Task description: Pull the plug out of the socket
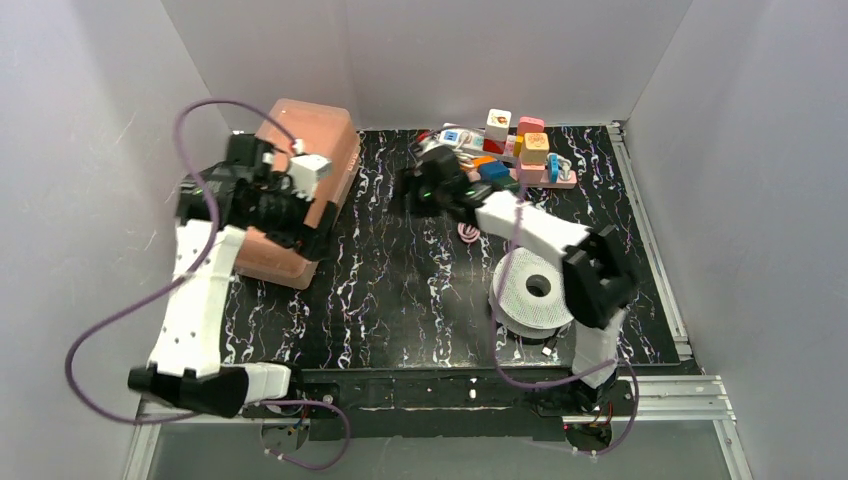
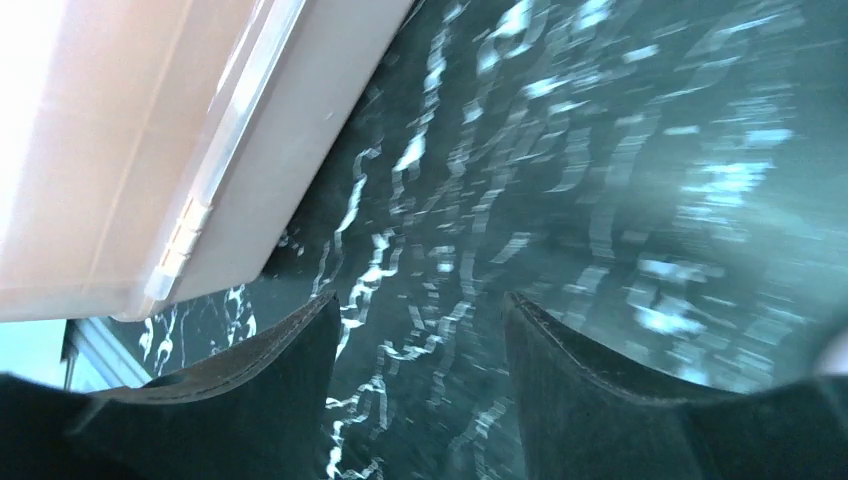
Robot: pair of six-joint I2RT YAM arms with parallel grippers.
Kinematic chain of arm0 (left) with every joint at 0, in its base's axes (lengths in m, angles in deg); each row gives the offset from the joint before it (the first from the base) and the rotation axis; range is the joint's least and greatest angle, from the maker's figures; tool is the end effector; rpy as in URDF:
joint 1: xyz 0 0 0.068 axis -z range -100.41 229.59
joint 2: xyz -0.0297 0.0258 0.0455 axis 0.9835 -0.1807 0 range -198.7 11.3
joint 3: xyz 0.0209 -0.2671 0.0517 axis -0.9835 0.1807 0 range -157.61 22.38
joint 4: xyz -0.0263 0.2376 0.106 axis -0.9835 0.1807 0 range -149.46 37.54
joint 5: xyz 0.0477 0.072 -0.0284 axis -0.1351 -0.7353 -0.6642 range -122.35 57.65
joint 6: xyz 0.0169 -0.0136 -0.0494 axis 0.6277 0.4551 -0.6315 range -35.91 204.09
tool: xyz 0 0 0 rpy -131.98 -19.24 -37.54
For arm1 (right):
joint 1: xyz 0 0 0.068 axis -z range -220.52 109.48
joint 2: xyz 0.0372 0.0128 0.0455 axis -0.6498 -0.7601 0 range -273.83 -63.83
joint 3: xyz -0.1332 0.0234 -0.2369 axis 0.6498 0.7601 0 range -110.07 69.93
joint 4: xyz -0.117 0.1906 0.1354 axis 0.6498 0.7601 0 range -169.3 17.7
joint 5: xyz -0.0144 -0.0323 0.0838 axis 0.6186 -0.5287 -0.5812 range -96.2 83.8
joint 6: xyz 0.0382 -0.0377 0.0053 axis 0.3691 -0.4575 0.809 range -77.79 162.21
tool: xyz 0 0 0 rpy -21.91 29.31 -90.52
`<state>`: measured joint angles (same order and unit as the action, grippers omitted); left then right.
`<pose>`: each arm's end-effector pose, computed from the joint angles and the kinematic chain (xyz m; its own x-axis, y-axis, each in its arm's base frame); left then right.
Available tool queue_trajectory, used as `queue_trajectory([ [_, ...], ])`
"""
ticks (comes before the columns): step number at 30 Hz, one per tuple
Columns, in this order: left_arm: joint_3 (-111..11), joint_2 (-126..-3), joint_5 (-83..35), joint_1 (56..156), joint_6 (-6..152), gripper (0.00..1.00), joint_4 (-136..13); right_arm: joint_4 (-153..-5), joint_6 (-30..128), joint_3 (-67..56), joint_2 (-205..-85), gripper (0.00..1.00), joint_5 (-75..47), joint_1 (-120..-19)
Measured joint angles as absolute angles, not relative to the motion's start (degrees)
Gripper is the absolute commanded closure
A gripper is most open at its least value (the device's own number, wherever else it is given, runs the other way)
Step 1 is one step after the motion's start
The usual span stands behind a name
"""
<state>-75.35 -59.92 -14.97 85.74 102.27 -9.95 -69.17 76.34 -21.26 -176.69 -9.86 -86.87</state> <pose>0.2244 -0.0350 0.4844 -0.2519 0.3266 -0.9110 0.4782 0.8604 0.1763 0.3197 0.3384 0.2644 -0.7273 0.0489 -0.6846 -0.4246 0.7517 0.5047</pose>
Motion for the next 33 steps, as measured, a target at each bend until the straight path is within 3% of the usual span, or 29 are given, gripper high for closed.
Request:
queue_trajectory([
  [6,-73.1,-71.9,-13.7,99.6,101.4,0.02,-19.4,-70.1,74.0,-8.9,-152.4,0.32,-1.9,-78.9],
  [12,-77.6,-87.3,-15.9,100.7,101.7,0.02,-27.8,-68.9,73.9,1.1,-136.6,0.32,1.9,-75.9],
  [21,-90.4,-106.7,-23.8,98.1,103.3,0.02,-35.7,-62.5,73.7,3.8,-135.6,0.32,4.3,-67.2],
  [29,-94.9,-110.2,-26.3,92.8,106.7,0.02,-37.4,-57.8,74.4,4.5,-137.4,0.32,5.2,-67.4],
  [33,-96.3,-110.2,-26.4,89.4,108.9,0.02,-37.4,-54.3,75.0,5.9,-137.6,0.32,9.1,-73.0],
])
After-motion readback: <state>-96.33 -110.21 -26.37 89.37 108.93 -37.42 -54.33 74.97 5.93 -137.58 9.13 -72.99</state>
